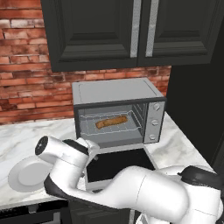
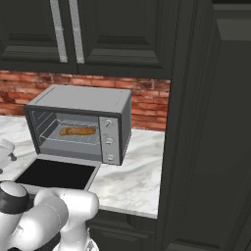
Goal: Pull the toaster oven rack outwards. Pick up the baguette from the plate and place it on the toaster oven rack. Close the toaster oven door fully and set the temperature to the lowest setting.
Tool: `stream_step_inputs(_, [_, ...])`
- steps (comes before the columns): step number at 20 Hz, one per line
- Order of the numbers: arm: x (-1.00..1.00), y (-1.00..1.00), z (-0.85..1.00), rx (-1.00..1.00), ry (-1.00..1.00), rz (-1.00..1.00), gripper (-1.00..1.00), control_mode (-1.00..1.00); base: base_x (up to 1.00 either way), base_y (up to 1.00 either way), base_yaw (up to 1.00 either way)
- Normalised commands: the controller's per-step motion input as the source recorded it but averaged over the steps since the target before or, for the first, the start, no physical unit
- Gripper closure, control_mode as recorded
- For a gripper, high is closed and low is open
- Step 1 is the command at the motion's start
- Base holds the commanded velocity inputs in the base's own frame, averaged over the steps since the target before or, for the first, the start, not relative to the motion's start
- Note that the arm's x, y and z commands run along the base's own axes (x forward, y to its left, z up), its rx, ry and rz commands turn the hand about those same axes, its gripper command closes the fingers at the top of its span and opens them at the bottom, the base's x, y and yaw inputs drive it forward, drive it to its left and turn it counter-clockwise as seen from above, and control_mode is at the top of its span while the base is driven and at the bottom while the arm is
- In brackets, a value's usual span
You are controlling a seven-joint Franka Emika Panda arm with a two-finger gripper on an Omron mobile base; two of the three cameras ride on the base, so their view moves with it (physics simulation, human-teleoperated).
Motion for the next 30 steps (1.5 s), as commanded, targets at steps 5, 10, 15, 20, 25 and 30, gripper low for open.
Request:
stream_step_inputs(5, [-0.62,0.56,-0.04,-0.29,0.01,0.48,-1.00,-1.00,0.00,0.00,0.00])
stream_step_inputs(10, [-0.36,0.14,-0.40,0.05,0.13,0.27,-1.00,-1.00,0.00,0.00,0.00])
stream_step_inputs(15, [-0.03,-0.38,-0.62,0.00,0.02,-0.07,-1.00,-1.00,0.00,0.00,0.00])
stream_step_inputs(20, [0.00,-0.18,-0.56,-0.01,-0.06,-0.07,-1.00,-1.00,0.00,0.00,0.00])
stream_step_inputs(25, [0.09,-0.04,-0.04,0.00,-0.08,-0.02,-1.00,-1.00,0.00,0.00,0.00])
stream_step_inputs(30, [0.13,-0.16,0.01,0.00,-0.07,0.00,-1.00,-1.00,0.00,0.00,0.00])
